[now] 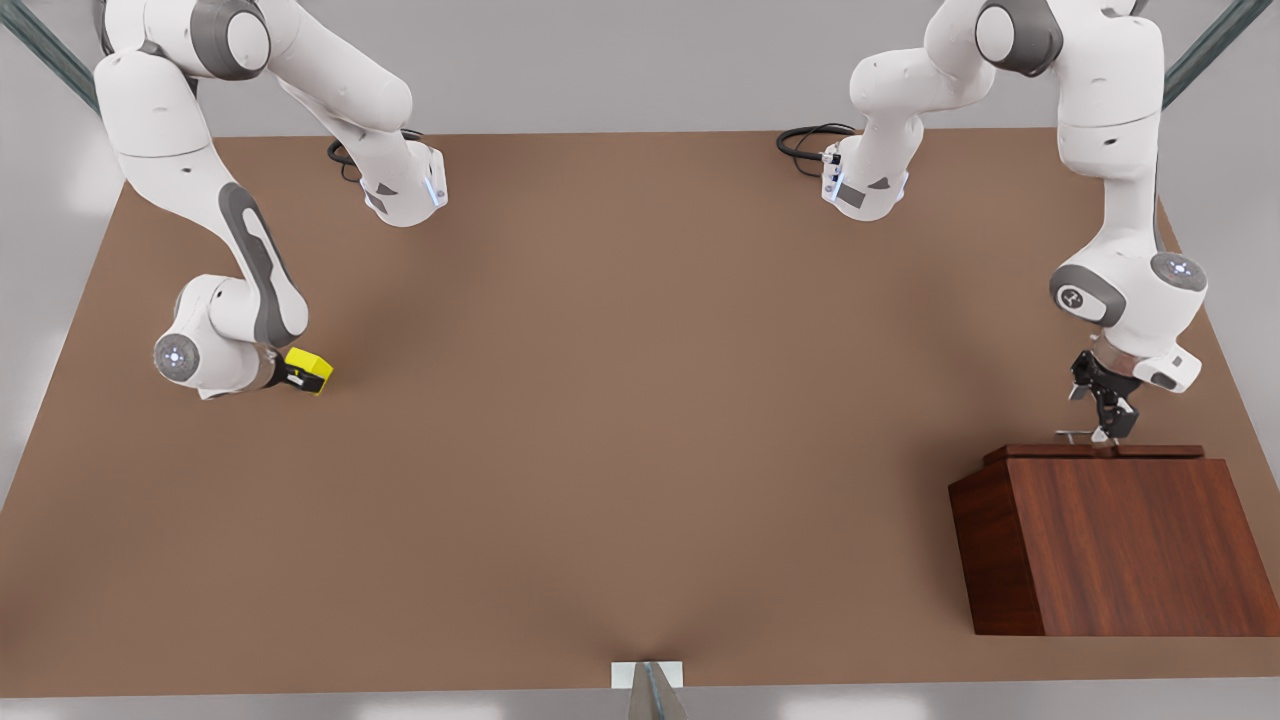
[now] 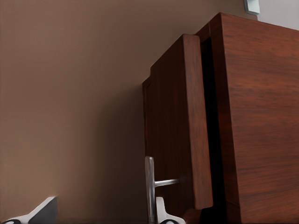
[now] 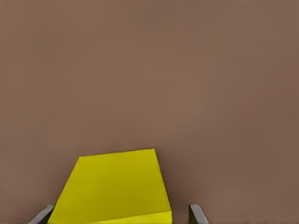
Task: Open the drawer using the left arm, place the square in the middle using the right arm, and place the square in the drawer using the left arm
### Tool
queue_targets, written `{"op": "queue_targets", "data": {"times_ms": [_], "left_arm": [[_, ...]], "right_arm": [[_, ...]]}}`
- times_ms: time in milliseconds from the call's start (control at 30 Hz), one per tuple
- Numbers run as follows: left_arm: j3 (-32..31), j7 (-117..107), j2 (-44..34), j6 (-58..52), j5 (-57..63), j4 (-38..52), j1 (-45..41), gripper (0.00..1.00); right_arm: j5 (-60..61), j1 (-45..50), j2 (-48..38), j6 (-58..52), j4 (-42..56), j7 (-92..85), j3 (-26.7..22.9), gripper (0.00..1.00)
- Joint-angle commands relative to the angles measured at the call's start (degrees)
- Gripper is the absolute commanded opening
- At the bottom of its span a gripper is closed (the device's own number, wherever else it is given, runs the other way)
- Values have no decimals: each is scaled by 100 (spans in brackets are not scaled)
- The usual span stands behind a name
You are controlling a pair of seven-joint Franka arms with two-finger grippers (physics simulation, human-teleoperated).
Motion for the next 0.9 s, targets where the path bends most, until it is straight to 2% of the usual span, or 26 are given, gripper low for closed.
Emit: {"op": "queue_targets", "data": {"times_ms": [0, 100, 167, 300, 333, 400, 800, 867], "left_arm": [[4, 5, -13, -16, 0, 0, 3, 100], [22, 22, -4, -60, 8, 0, 47, 100], [22, 49, -4, -86, 17, 0, 143, 100], [48, 49, -48, -218, 26, -44, 161, 100], [57, 49, -101, -297, 26, -79, 170, 100], [57, 57, -153, -376, 26, -79, 179, 100], [92, 49, -276, -675, 562, -70, 179, 100], [92, 49, -276, -675, 571, -70, 179, 100]], "right_arm": [[-19, 1, 3, 0, -4, 0, 0, 100], [-37, 1, 3, 0, -66, 0, 0, 99], [-37, 9, -6, 0, -92, 0, 0, 92], [-37, 150, 3, -17, -110, 0, 0, 89], [-37, 150, 12, -9, -110, 0, 0, 77], [-37, 150, 38, -9, -101, 0, 0, 70], [25, 194, -24, -255, 409, -53, 18, 70], [42, 185, -6, -395, 725, 122, 421, 70]]}}
